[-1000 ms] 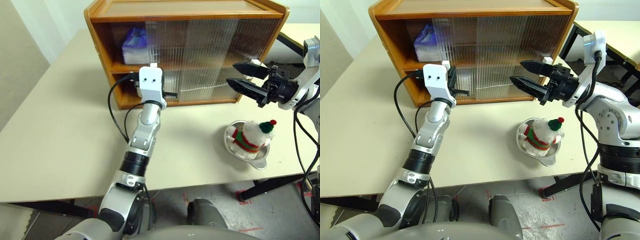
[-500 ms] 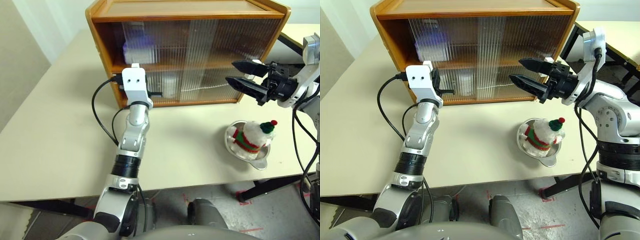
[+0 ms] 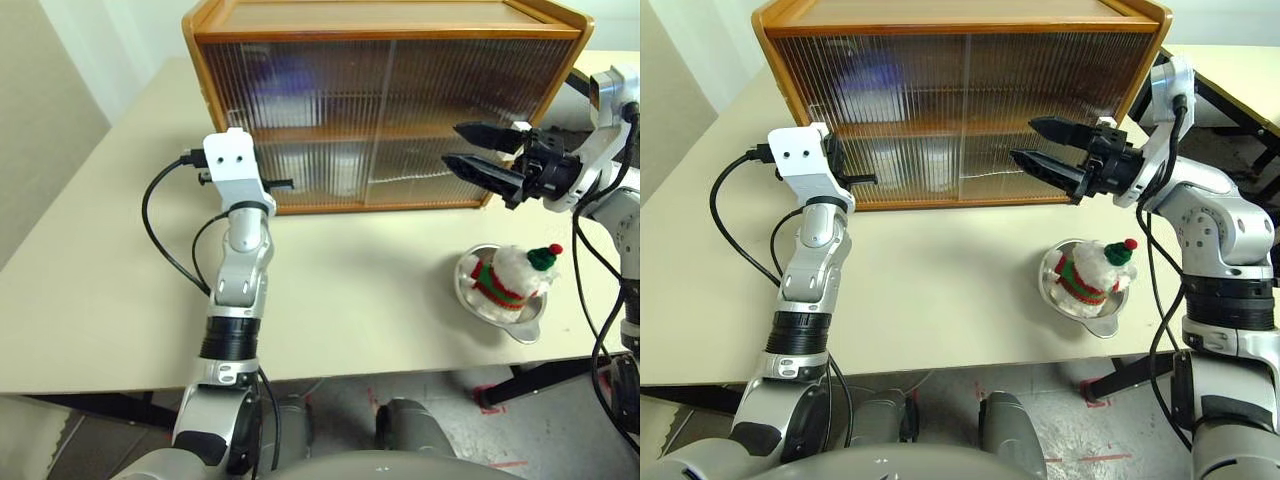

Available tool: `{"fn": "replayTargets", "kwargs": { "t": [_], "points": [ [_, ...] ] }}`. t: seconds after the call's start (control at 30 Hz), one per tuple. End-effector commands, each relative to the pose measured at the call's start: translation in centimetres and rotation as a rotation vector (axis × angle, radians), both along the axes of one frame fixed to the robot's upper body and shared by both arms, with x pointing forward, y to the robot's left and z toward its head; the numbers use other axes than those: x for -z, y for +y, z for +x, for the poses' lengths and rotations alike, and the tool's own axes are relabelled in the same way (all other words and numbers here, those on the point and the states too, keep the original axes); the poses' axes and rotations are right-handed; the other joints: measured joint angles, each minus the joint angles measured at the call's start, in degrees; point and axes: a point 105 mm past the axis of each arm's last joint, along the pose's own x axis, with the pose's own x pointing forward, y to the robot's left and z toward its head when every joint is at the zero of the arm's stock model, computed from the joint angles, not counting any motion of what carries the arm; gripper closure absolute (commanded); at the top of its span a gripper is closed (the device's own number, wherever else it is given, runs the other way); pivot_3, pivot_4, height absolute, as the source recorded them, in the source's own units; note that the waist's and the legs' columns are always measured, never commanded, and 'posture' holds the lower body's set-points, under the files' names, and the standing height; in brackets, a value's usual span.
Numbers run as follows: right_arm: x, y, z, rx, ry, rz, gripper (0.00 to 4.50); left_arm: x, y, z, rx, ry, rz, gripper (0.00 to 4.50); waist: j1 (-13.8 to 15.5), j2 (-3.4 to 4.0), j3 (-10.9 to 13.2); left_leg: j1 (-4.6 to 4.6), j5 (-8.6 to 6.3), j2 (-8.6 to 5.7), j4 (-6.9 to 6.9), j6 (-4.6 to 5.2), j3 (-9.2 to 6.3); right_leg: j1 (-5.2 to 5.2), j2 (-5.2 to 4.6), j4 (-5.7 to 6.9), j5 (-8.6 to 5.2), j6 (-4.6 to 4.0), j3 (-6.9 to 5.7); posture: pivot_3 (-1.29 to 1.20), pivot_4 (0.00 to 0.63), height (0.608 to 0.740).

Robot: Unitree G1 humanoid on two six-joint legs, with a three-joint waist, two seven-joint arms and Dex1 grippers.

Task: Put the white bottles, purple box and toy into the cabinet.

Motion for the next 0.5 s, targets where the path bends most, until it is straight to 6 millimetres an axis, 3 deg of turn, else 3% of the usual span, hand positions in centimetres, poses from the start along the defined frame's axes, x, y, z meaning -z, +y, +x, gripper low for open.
{"fn": "replayTargets", "kwargs": {
  "t": [0.03,0.17,0.4,0.5],
  "points": [
    [0.0,0.2,0.2,-0.009,-0.01,-0.004,0.0,0.3,1.5,-0.2,-0.055,0.016,0.001,4.47,-0.02,0.0,0.0,0.0,0.0,0.0,0.0,0.0,0.0,0.0,0.0,0.01,0.0,0.0,0.0,0.07,0.0,0.74],
    [0.0,0.2,0.2,-0.011,-0.014,-0.002,0.0,0.3,0.5,-0.1,0.006,0.013,-0.025,4.47,-0.01,0.0,0.0,0.01,-0.01,0.02,0.0,-0.02,0.0,-0.01,0.0,0.03,0.0,-0.02,-0.01,0.07,0.0,0.74],
    [-0.1,0.0,0.2,0.002,-0.019,-0.001,0.0,-0.3,-5.8,-1.2,0.39,-0.031,-0.04,4.47,0.4,0.0,0.0,-0.03,-0.03,-0.02,0.0,-0.06,0.0,-0.01,-0.04,-0.01,0.0,-0.02,-0.01,0.06,0.0,0.74],
    [-0.1,-0.3,0.1,0.014,-0.021,0.001,0.0,-0.4,-8.2,-2.4,0.567,-0.044,-0.006,3.89,0.62,0.0,0.0,-0.06,-0.03,-0.03,0.0,-0.05,0.01,-0.01,-0.05,-0.06,-0.01,-0.04,-0.02,0.05,0.0,0.74]
  ]
}}
